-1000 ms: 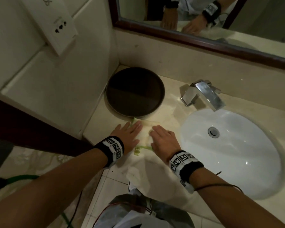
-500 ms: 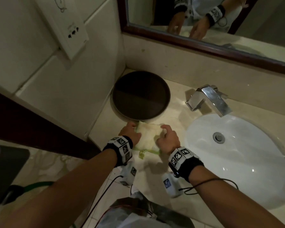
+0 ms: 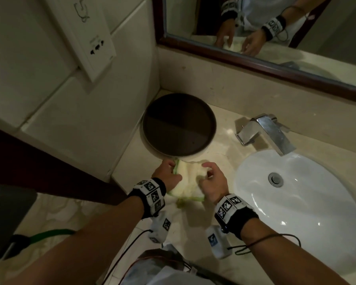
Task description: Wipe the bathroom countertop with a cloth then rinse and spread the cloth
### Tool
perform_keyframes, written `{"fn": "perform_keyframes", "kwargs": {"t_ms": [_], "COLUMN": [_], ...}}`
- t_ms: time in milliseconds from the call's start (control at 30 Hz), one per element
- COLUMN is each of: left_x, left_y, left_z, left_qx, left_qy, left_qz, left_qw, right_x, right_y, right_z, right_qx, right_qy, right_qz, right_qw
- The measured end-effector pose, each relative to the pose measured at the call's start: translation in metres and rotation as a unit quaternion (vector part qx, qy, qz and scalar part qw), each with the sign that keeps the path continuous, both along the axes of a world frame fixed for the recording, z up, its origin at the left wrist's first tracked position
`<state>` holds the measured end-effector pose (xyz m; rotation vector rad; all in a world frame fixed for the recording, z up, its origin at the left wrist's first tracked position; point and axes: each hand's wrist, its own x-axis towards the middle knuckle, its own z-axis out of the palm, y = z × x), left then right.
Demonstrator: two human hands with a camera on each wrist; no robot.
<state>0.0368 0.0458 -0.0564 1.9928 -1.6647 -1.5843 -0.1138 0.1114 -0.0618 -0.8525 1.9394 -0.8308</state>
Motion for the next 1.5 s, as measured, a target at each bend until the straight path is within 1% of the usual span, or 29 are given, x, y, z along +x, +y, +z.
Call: {"fn": "perform_keyframes", "kwargs": {"t_ms": [67,200,367,467,600,700,833,900,1000,1067,1167,1233,1333,1433,1500], "left_x": [0.000,0.003,0.001,-0.002,-0.002,0.000,0.001,0.000,-0.001,-0.001,0.001,0.001,0.001,0.004,0.005], "left_y": [-0.002,-0.015,-0.054,-0.080,-0.110,-0.132,-0.152,-0.158,-0.161,-0.162,-0.162,-0.162,-0.161,-0.156,-0.153], "left_z": [0.002,0.019,0.037,0.043,0.039,0.035,0.022,0.012,0.000,-0.003,-0.004,-0.002,0.007,0.016,0.024], "left_qx": [-0.025,-0.101,-0.124,-0.140,-0.149,-0.158,-0.159,-0.157,-0.161,-0.170,-0.193,-0.201,-0.175,-0.182,-0.206], "left_qy": [0.034,0.073,0.115,0.116,0.106,0.102,0.070,0.039,-0.020,-0.067,-0.152,-0.185,-0.203,-0.202,-0.183], "left_qz": [0.022,0.048,0.082,0.088,0.121,0.126,0.105,0.077,0.020,-0.020,-0.080,-0.111,-0.130,-0.129,-0.108], "left_qw": [0.999,0.991,0.982,0.979,0.976,0.974,0.979,0.984,0.987,0.983,0.966,0.955,0.955,0.954,0.955], "right_x": [0.000,-0.005,-0.012,-0.013,-0.014,-0.013,-0.012,-0.013,-0.016,-0.018,-0.018,-0.017,-0.018,-0.023,-0.028], "right_y": [-0.004,-0.027,-0.075,-0.104,-0.135,-0.156,-0.178,-0.183,-0.185,-0.185,-0.185,-0.183,-0.180,-0.178,-0.176], "right_z": [0.002,0.018,0.041,0.043,0.038,0.029,0.018,0.012,-0.001,-0.007,-0.009,-0.008,-0.003,0.003,0.009], "right_qx": [-0.012,-0.041,-0.087,-0.106,-0.116,-0.103,-0.084,-0.073,-0.040,-0.023,-0.022,-0.017,-0.002,0.020,0.032], "right_qy": [-0.007,-0.030,0.009,0.033,0.050,0.064,0.092,0.118,0.181,0.199,0.207,0.216,0.214,0.197,0.173], "right_qz": [-0.013,-0.027,-0.005,0.012,0.039,0.051,0.071,0.109,0.179,0.200,0.206,0.214,0.231,0.265,0.241], "right_qw": [1.000,0.998,0.996,0.994,0.991,0.991,0.990,0.984,0.966,0.959,0.956,0.953,0.949,0.944,0.955]}}
